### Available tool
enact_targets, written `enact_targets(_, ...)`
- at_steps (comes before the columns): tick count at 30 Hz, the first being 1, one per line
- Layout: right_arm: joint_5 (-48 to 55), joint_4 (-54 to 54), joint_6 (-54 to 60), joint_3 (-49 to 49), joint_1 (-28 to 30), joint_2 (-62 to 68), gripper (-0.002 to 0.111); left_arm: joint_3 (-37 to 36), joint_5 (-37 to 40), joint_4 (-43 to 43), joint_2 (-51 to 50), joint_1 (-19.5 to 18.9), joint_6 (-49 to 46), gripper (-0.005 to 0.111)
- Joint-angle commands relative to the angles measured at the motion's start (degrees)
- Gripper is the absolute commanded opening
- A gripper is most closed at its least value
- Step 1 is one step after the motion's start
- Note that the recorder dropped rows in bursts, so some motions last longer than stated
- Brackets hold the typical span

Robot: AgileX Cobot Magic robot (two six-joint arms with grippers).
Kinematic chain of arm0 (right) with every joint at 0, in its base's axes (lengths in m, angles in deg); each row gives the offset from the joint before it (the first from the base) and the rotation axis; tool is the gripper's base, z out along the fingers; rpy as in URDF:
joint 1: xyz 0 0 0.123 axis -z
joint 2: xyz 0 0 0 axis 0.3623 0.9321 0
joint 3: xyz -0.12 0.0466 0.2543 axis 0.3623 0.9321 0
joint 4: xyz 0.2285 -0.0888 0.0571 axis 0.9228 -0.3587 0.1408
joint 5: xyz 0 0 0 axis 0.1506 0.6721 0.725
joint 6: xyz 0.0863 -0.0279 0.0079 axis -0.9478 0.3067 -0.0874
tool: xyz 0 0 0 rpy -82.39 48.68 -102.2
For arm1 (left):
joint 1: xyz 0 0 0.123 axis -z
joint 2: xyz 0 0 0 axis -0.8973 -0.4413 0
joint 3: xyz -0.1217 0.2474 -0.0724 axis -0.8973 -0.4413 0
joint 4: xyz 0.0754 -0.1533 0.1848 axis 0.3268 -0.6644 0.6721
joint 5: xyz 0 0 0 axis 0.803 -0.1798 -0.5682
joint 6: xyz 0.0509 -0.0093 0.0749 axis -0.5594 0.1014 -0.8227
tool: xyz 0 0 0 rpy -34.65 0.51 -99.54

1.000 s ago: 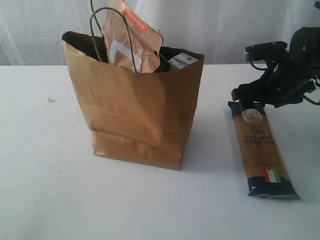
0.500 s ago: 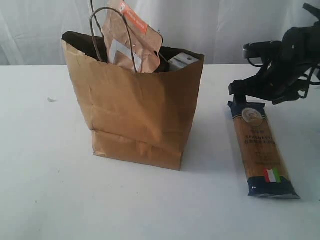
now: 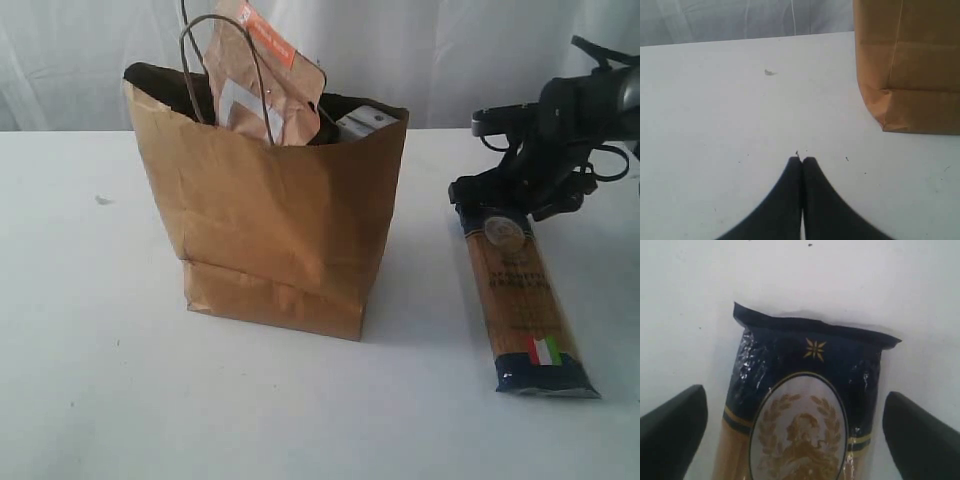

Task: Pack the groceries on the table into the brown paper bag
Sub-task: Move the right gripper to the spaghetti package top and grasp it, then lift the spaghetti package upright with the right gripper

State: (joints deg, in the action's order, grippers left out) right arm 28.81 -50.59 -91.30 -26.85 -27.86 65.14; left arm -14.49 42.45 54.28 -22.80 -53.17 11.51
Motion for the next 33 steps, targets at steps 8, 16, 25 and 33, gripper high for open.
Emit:
enact_targets(8, 0.9, -4.0, 0.3, -0.6, 0.4, 2.7, 0.088, -0.2, -0.3, -0.2, 0.3, -0.2, -0.2, 0.000)
enact_targets(16, 1.2, -3.9, 0.3, -0.6, 0.4, 4.5, 0.088, -0.2, -0.3, -0.2, 0.3, -0.2, -0.2, 0.000)
enact_targets(25, 8.8, -3.8, 4.7, -0.6, 0.4, 5.4, 0.041, -0.2, -0.3, -0.2, 0.3, -0.2, -0.2, 0.000)
enact_targets(33, 9.7, -1.6, 4.8, -0.6, 0.4, 5.3, 0.000, -0.2, -0.3, -0.2, 0.3, -0.2, -0.2, 0.000)
